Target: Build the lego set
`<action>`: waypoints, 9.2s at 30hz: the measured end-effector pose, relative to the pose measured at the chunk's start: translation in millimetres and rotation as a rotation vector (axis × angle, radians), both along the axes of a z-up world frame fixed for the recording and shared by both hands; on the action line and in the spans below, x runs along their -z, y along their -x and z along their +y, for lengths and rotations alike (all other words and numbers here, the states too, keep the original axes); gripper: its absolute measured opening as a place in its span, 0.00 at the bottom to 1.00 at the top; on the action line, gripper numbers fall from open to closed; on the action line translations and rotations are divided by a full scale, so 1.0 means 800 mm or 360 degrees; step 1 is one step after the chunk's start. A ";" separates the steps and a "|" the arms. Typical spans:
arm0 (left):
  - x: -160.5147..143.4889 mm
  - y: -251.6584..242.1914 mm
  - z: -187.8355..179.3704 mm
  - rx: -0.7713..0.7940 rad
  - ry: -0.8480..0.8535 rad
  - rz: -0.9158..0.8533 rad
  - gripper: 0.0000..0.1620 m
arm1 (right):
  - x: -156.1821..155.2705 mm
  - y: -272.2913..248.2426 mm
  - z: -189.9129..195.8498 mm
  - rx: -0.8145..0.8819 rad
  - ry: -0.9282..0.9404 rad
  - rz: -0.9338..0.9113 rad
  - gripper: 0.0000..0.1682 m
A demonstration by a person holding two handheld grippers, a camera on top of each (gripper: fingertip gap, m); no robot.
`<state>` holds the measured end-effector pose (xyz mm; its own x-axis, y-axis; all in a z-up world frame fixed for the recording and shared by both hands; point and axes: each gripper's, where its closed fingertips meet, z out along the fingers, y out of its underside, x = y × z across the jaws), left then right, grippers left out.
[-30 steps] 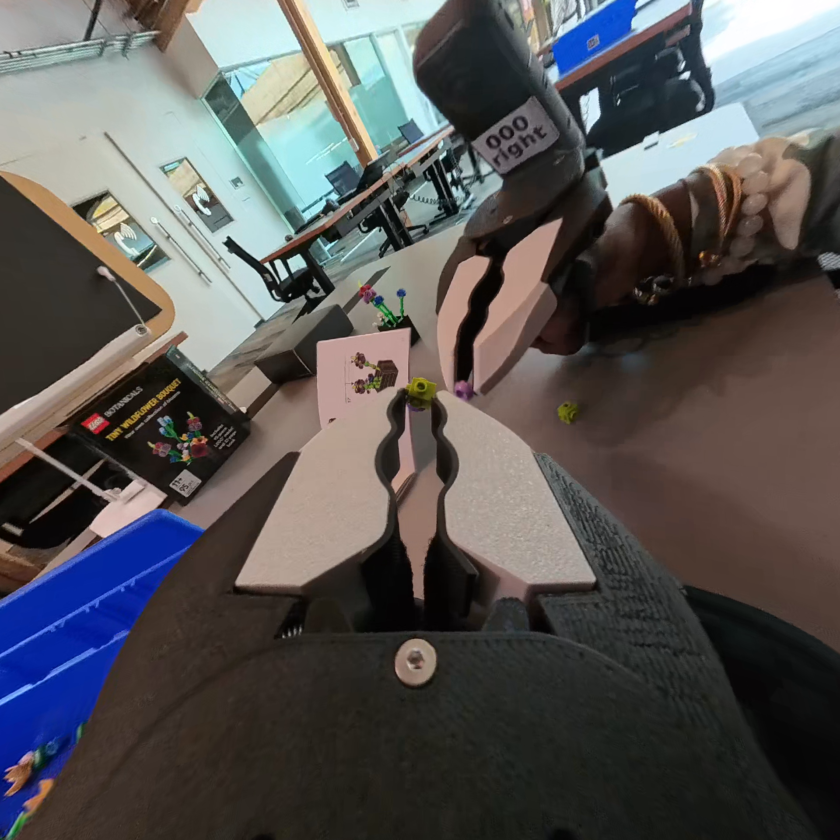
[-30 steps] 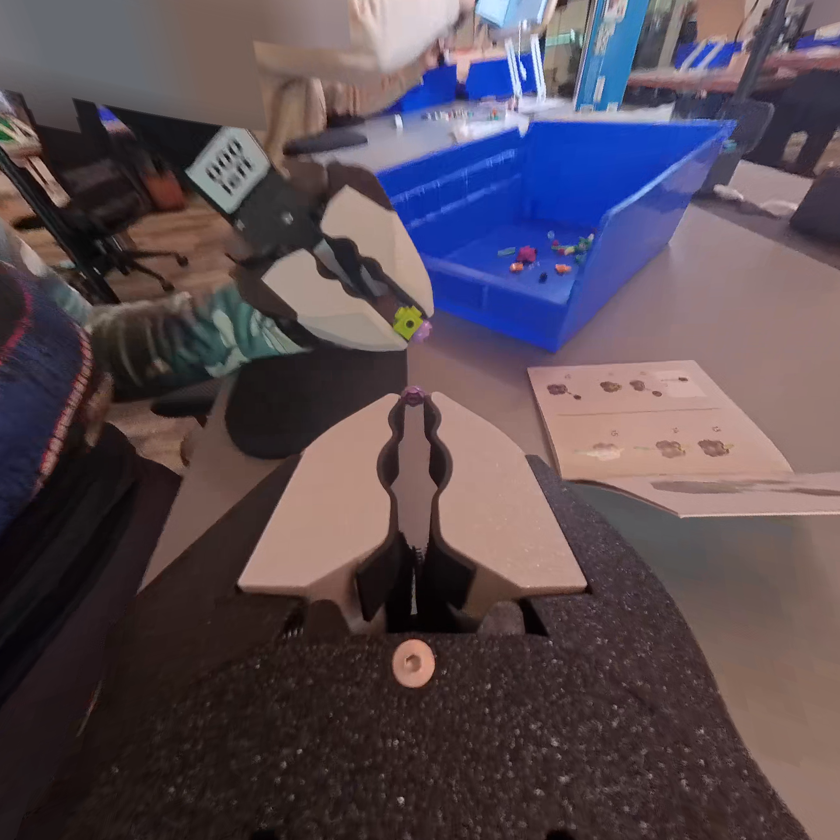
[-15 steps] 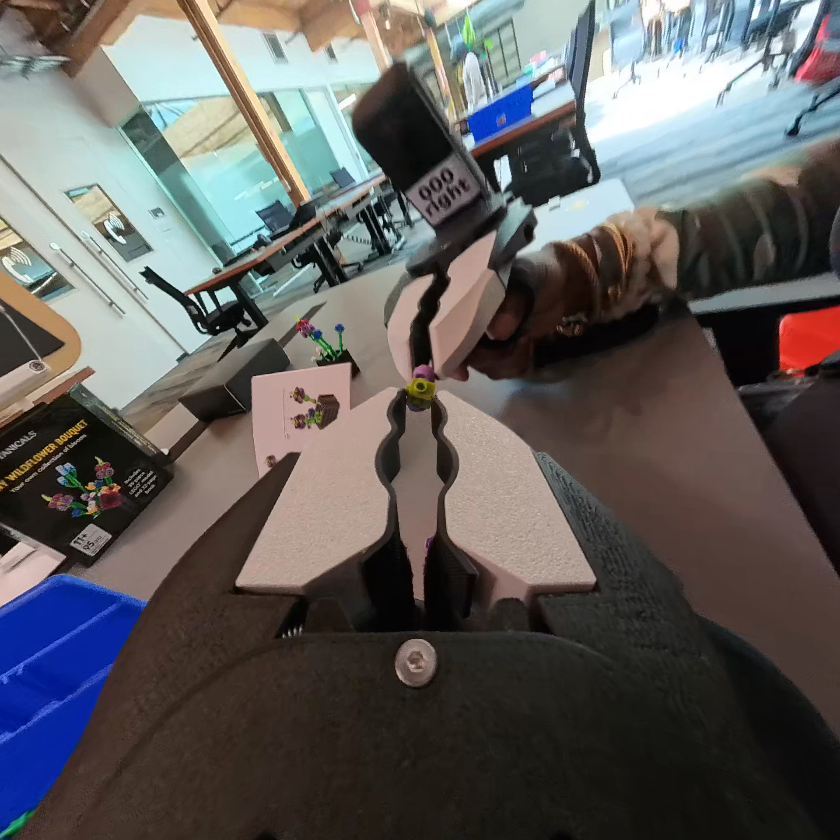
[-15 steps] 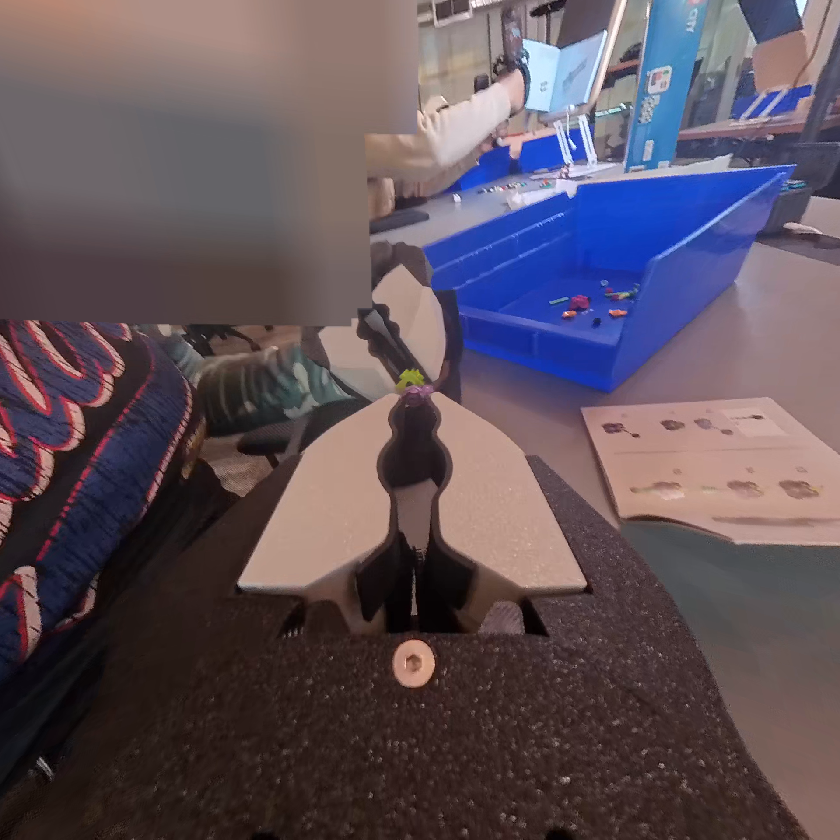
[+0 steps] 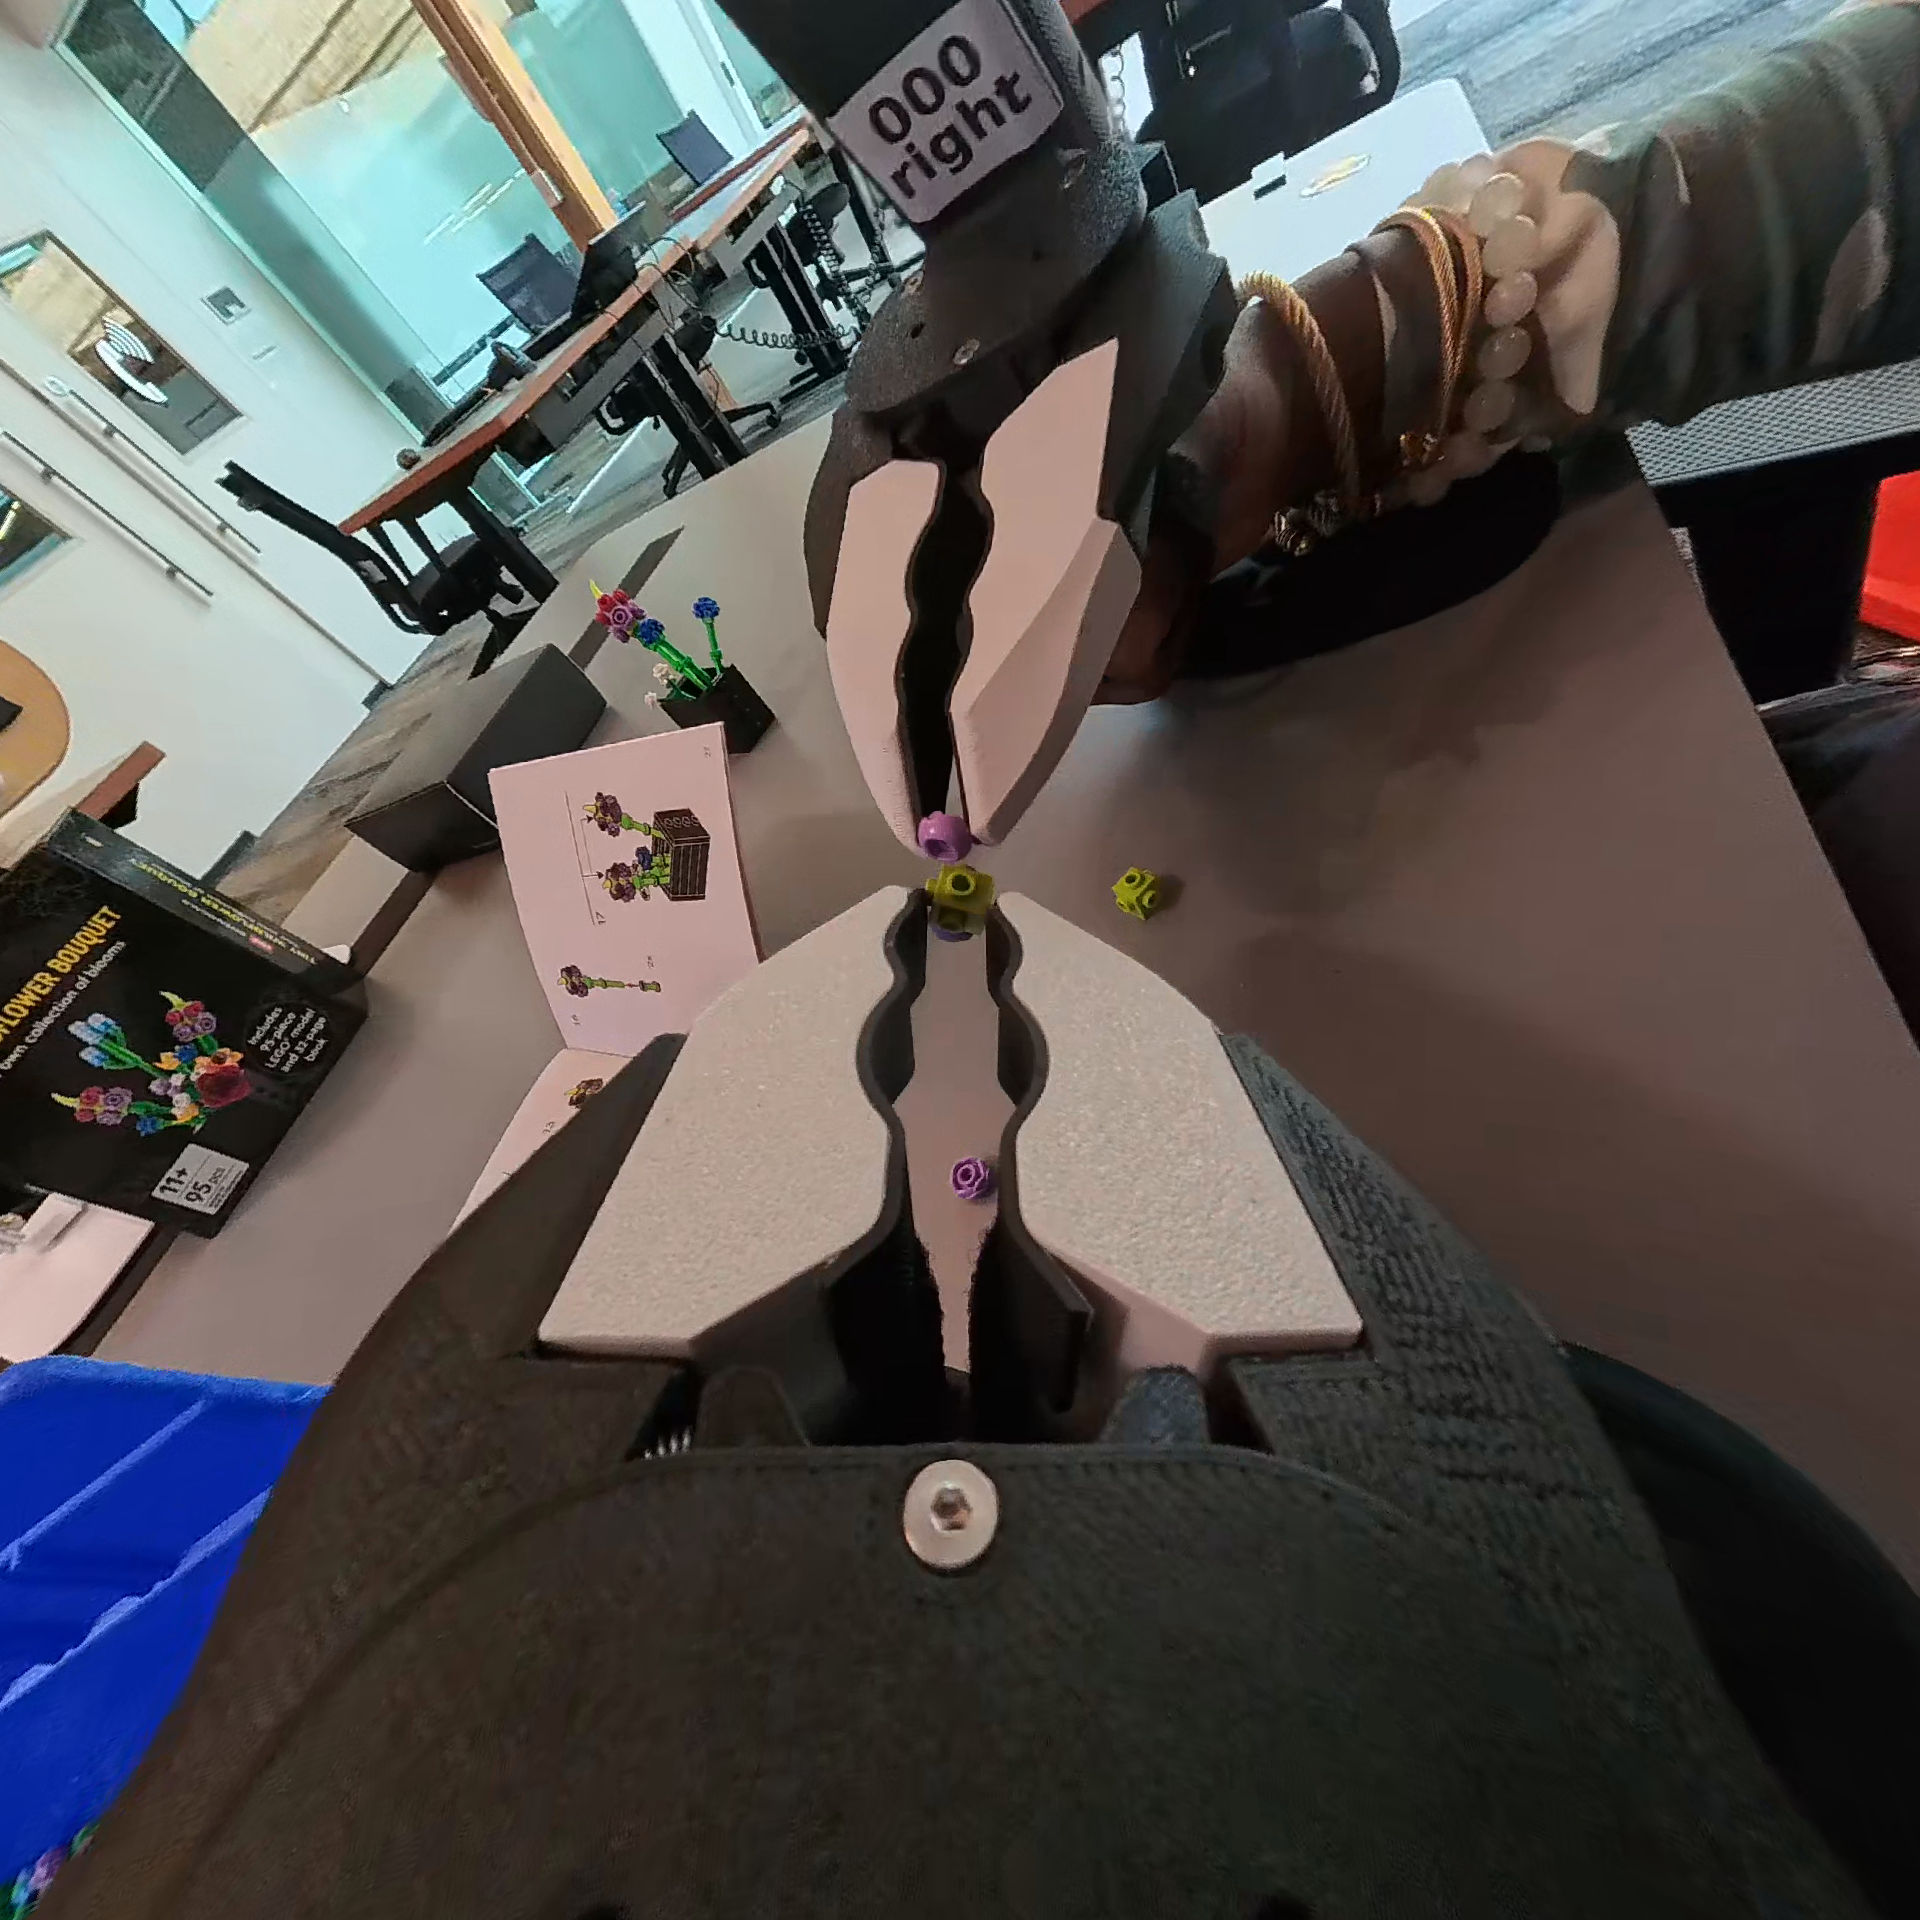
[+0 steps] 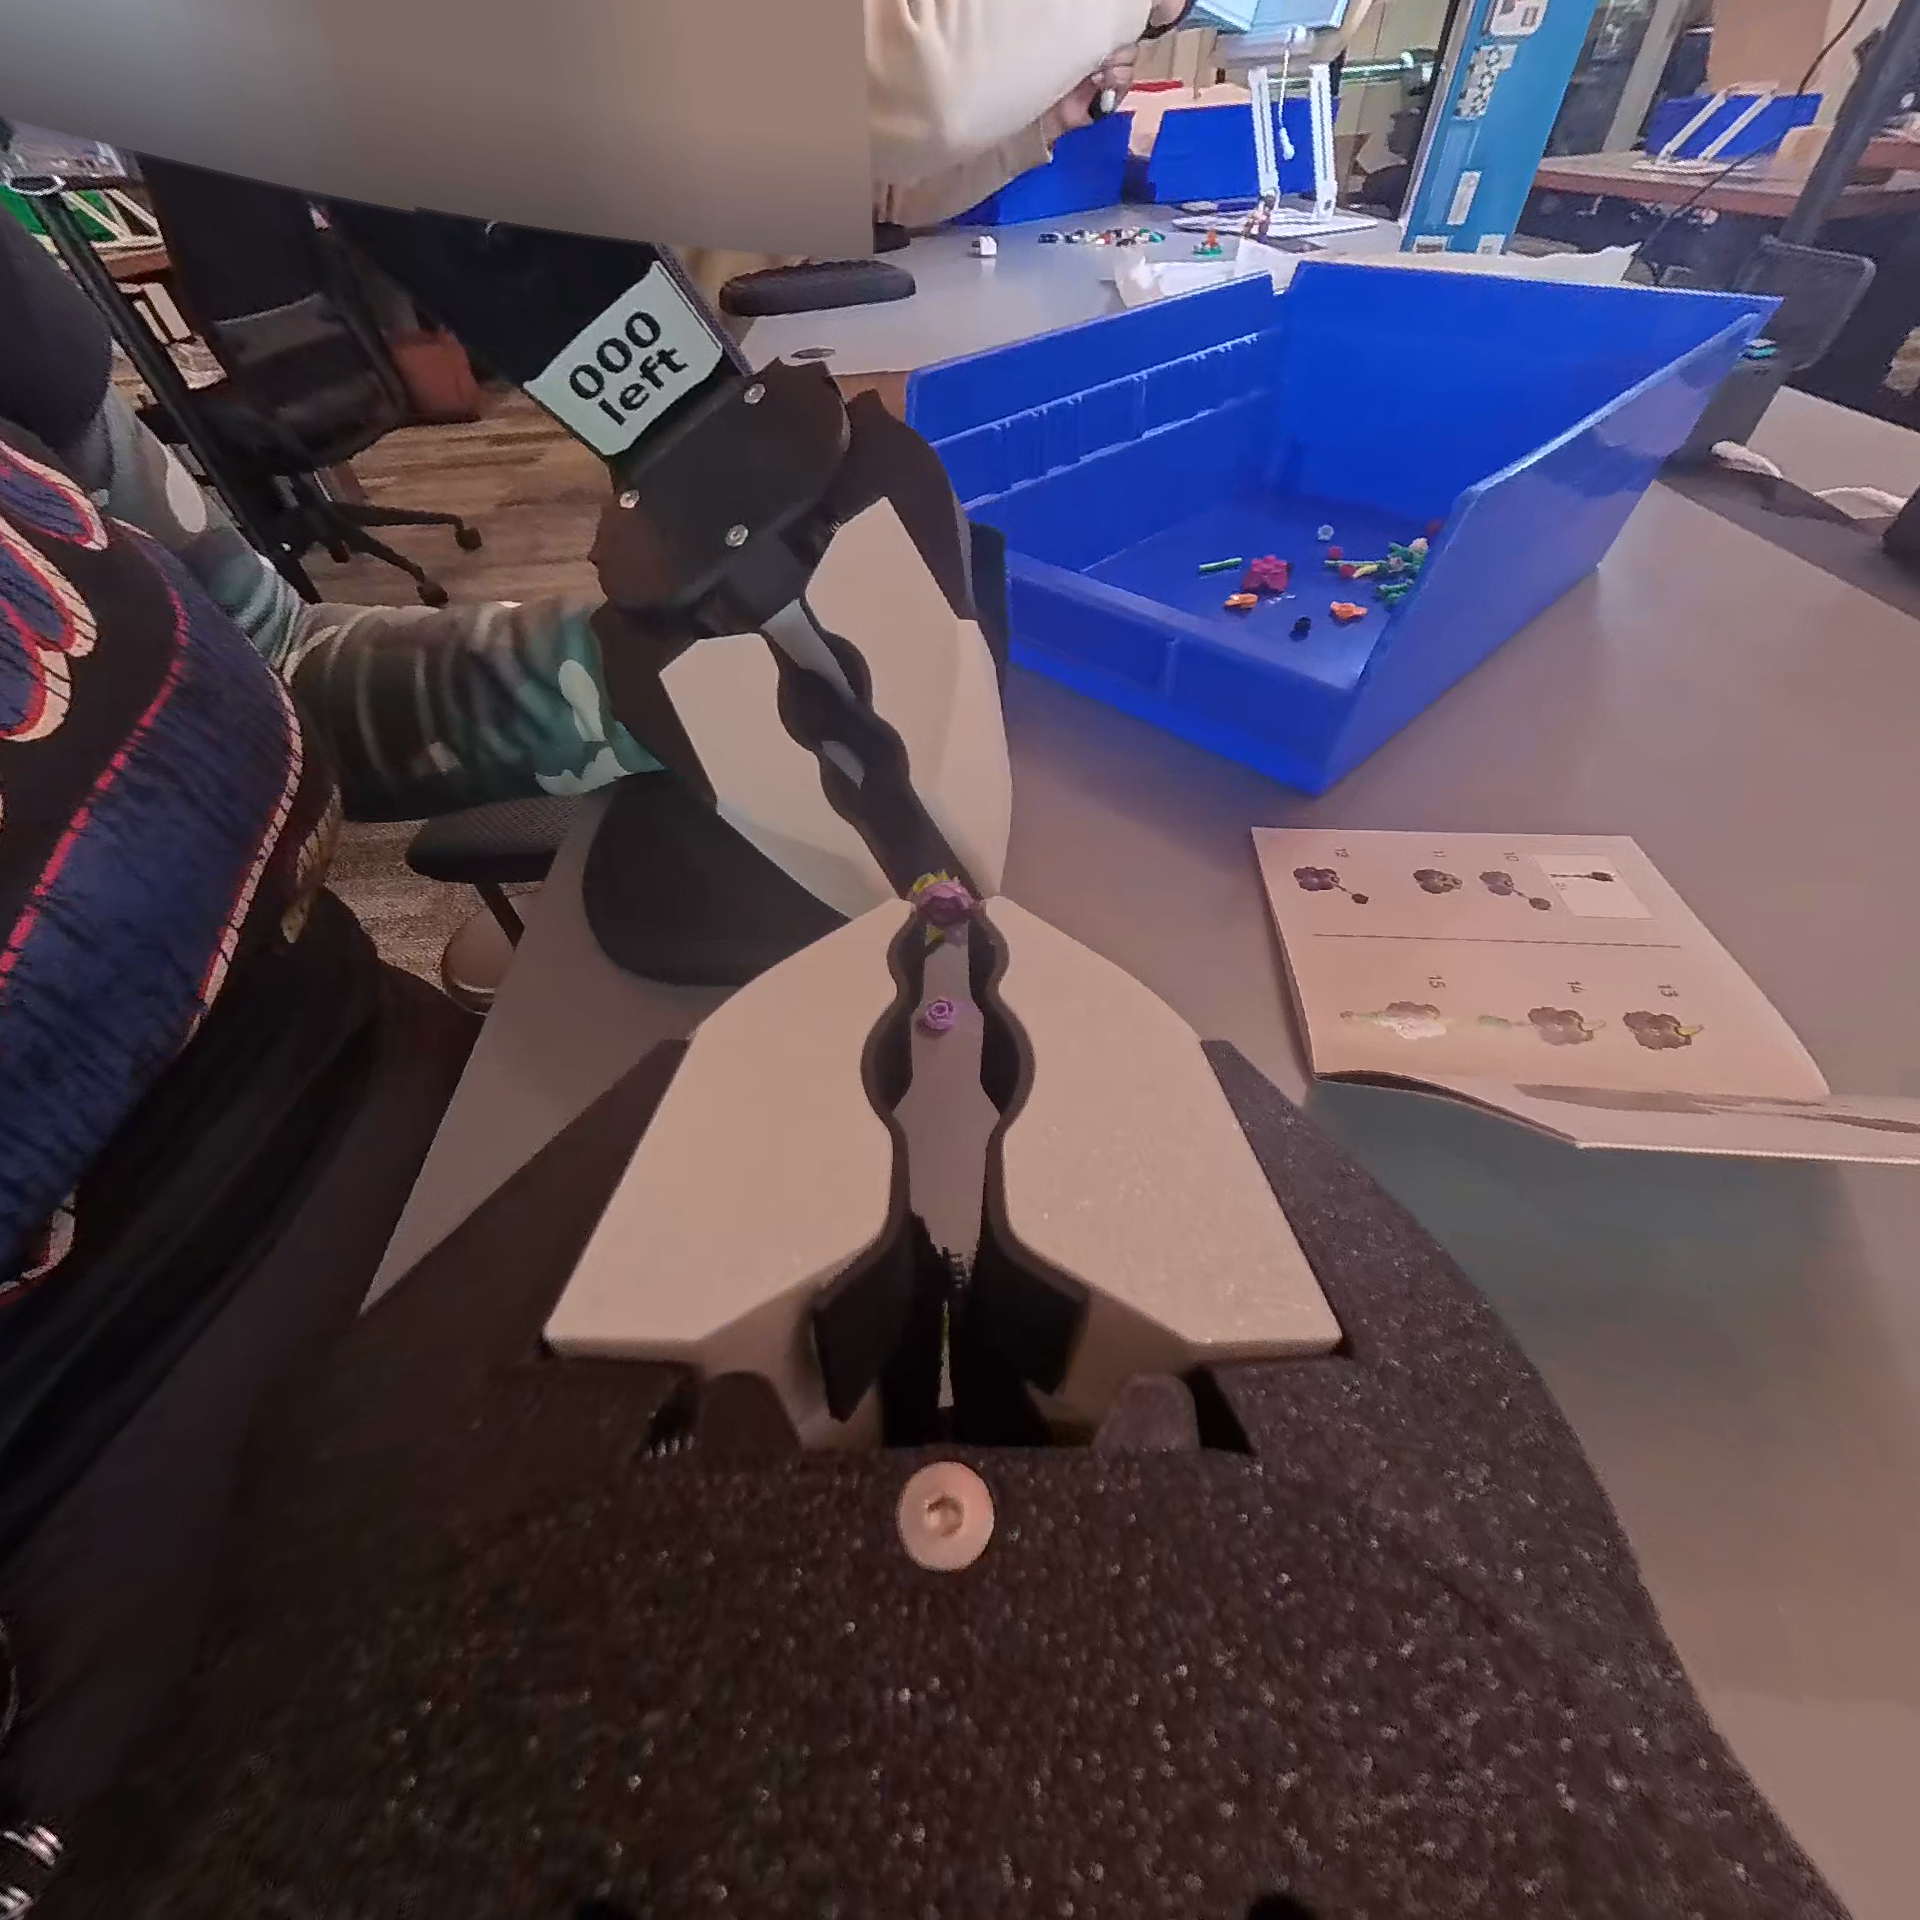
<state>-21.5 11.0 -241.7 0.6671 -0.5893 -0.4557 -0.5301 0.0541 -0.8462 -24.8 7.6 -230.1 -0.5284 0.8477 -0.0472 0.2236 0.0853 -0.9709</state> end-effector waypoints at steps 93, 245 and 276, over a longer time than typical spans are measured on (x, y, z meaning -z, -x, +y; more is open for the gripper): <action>-0.028 0.014 0.033 -0.0296 -0.0150 0.0080 0.07 | -0.023 0.015 0.030 0.0149 0.0891 -0.0115 0.12; -0.062 0.010 0.027 -0.0168 -0.0479 -0.0129 0.18 | -0.053 0.016 0.020 -0.0186 0.0994 0.0090 0.05; -0.076 0.001 0.011 0.0031 -0.0381 -0.0529 0.09 | -0.072 0.005 0.008 -0.0468 0.1480 0.0077 0.05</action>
<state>-22.2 19.4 -180.8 0.7910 -0.5067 -0.3427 -0.2266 0.2777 -0.9336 -29.0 14.3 -172.2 -0.7318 0.3172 -0.6032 0.2743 -0.6731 -0.6868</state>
